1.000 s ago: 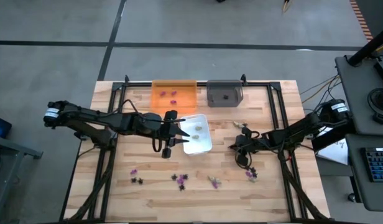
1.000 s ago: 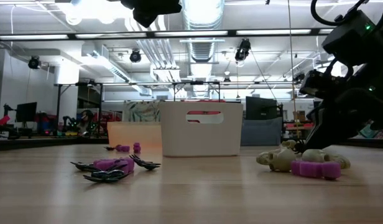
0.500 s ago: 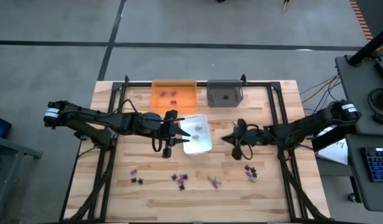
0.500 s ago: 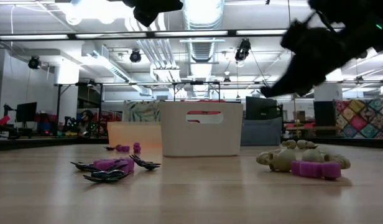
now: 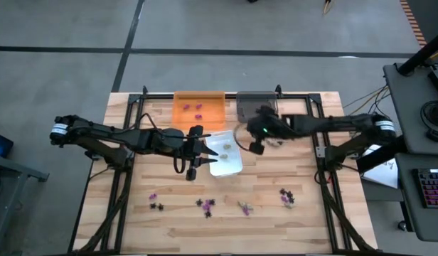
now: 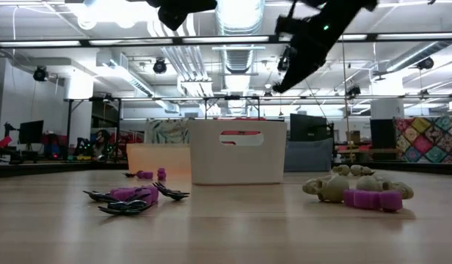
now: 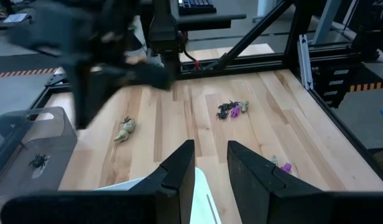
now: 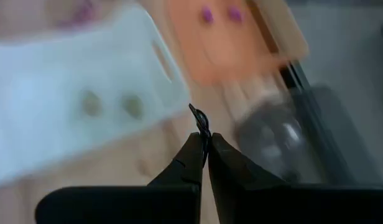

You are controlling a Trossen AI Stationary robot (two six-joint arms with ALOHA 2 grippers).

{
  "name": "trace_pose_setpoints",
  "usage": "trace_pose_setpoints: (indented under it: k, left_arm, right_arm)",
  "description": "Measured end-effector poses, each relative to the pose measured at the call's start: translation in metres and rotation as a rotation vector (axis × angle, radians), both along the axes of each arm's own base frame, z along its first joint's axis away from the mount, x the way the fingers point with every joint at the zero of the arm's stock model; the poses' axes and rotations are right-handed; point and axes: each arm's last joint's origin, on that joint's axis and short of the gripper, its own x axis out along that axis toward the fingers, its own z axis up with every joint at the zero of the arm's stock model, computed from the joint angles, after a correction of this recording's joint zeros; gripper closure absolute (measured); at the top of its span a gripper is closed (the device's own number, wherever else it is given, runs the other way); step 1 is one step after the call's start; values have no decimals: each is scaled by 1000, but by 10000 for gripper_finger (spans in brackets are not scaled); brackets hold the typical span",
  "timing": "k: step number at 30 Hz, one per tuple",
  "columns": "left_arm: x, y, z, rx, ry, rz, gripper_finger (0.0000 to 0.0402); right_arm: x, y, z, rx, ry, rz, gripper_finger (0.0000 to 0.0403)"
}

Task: Sort Halloween decoration
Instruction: Put the black spider toy into the black bin

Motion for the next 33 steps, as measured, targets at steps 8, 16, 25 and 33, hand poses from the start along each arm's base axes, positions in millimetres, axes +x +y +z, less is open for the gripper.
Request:
trace_pose_setpoints:
  k: [8,16,25,33]
  left_arm:
    - [0,0,0,1,3,0,324]
    - [-1,0,-2,2,17,-1,324]
    - [-1,0,-1,3,16,-1,324]
    - [-1,0,-1,3,15,-1,324]
  right_arm:
    - [20,-76,-15,11,366,-78,394]
    - [6,-143,-39,98,589,-166,394]
    - [-20,-176,-42,148,617,-271,394]
    - [-24,-181,-43,223,557,-242,370]
